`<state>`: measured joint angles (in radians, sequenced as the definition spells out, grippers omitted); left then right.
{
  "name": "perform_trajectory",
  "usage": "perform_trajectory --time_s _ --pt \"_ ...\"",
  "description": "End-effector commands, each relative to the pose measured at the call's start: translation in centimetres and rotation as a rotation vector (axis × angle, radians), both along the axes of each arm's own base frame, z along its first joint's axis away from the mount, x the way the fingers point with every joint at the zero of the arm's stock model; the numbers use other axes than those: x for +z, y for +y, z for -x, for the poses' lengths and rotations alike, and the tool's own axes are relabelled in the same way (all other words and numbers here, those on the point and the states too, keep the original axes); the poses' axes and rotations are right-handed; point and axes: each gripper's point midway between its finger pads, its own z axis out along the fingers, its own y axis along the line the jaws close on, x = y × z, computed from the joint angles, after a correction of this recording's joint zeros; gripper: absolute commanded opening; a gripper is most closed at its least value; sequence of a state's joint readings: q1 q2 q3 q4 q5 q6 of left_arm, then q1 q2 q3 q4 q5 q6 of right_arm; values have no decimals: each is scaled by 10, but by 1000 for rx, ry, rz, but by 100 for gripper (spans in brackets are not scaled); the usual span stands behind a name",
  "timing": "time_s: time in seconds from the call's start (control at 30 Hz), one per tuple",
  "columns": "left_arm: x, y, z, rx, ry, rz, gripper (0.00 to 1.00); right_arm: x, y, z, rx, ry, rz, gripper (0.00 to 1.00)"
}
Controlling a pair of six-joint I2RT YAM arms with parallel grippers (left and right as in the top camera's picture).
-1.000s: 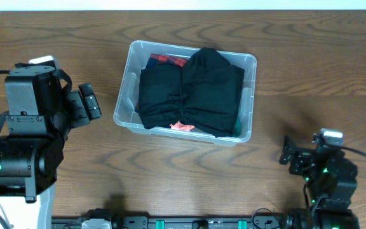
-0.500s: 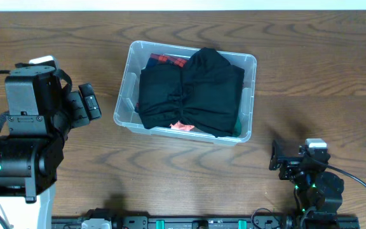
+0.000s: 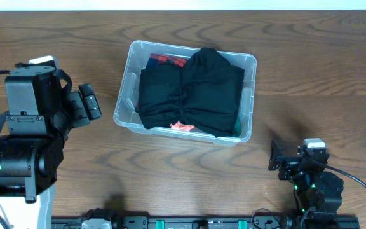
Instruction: Pack container
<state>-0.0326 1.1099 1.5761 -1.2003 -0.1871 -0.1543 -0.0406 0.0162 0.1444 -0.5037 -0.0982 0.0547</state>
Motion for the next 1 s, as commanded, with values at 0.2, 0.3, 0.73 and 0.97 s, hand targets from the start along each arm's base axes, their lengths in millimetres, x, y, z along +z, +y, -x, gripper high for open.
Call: perform_trajectory --time_s 0.2,0.3,0.73,0.97 --pt "1 3 0 15 -3 -3 98 0 3 0 22 -9 15 99" --pt "1 3 0 15 -3 -3 98 0 3 0 22 -9 15 99" --pt "3 7 34 11 -171 -30 98 0 3 0 22 -9 15 99" --pt "-38 2 40 -14 -331 -7 98 0 3 0 22 -8 15 99"
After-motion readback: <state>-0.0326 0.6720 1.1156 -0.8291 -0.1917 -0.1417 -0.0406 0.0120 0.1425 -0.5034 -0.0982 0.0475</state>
